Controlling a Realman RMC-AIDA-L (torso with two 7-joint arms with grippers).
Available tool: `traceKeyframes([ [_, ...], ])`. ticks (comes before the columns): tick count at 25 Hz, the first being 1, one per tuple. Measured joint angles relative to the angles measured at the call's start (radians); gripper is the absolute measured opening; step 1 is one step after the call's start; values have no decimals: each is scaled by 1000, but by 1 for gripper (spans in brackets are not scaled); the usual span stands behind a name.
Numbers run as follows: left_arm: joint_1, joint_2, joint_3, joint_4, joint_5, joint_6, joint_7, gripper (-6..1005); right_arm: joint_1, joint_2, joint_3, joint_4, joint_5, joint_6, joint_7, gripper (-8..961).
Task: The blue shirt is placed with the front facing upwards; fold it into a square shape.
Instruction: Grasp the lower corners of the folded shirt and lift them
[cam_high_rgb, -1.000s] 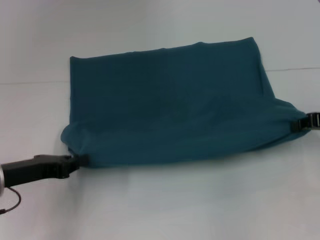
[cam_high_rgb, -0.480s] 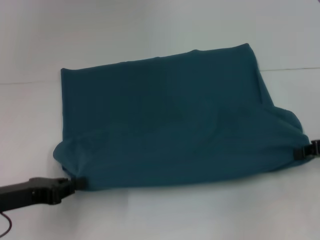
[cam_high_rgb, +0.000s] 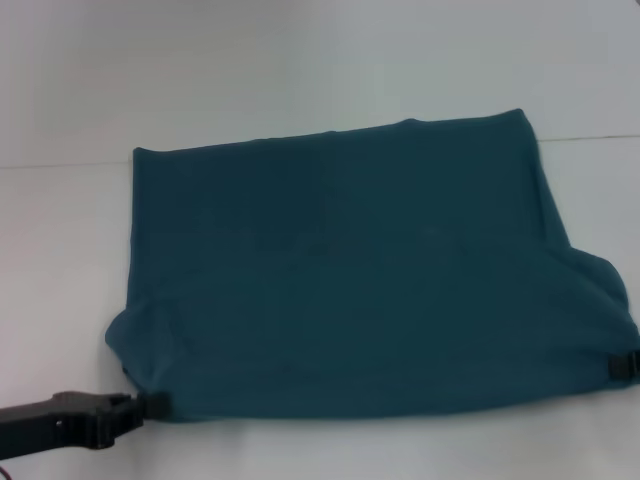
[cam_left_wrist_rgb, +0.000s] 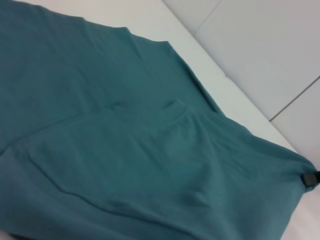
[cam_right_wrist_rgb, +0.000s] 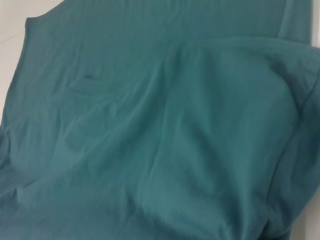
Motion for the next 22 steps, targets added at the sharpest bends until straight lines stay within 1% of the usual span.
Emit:
traceKeyframes([
  [6,7,-1,-2,0,21,25,-1,14,-36,0,33,0,0,-36,-15,49],
  [11,26,-3,-3,10,22,44,-7,14,-43,2,46,0,1,-55,-23,50],
  [16,49,-6,-7,11,22,54,-8,13,-45,9,48,0,0,-60,-25,51],
  [22,73,-7,-53,12,22,95,-8,13,-46,12,48,0,1,-80,-25,52],
])
